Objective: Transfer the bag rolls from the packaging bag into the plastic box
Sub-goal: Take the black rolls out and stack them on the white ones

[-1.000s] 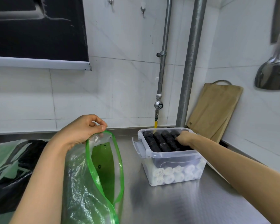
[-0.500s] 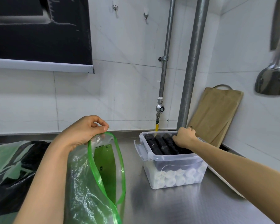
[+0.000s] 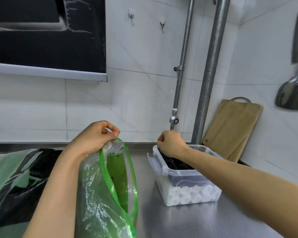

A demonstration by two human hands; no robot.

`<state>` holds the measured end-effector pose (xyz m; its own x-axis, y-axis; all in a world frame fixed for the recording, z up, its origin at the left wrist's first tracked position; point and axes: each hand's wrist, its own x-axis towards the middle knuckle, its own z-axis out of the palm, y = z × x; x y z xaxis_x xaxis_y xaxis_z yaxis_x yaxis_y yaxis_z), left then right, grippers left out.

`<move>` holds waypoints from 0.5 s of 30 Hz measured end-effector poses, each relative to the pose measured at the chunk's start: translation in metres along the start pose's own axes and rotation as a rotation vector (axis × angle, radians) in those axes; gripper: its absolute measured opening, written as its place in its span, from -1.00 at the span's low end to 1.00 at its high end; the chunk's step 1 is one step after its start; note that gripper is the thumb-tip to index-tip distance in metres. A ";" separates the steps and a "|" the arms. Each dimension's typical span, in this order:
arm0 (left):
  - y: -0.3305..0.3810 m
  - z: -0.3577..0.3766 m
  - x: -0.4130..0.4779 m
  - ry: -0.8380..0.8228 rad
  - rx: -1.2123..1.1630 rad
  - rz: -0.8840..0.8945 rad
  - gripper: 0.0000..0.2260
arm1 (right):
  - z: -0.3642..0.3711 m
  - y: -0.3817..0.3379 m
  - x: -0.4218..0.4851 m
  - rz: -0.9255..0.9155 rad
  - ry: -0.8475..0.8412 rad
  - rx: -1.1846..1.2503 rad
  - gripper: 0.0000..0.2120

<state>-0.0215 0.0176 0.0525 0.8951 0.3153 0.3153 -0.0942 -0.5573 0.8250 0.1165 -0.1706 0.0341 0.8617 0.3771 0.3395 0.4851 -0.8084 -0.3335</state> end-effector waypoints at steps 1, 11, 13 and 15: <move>0.000 0.000 0.000 -0.001 -0.003 0.002 -0.91 | 0.002 -0.009 -0.003 -0.038 -0.010 -0.007 -0.74; -0.002 -0.005 -0.001 0.013 -0.033 0.034 -0.89 | 0.041 -0.073 -0.024 -0.096 -0.251 0.066 -0.77; -0.003 -0.006 -0.001 0.014 -0.039 0.037 -0.88 | 0.052 -0.083 -0.028 -0.121 -0.336 0.090 -0.78; -0.004 -0.008 0.000 0.021 -0.042 0.046 -0.88 | 0.062 -0.096 -0.032 -0.166 -0.402 0.094 -0.74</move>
<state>-0.0249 0.0259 0.0525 0.8800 0.3069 0.3625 -0.1533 -0.5388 0.8284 0.0511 -0.0771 0.0006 0.7510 0.6595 0.0323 0.6174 -0.6840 -0.3884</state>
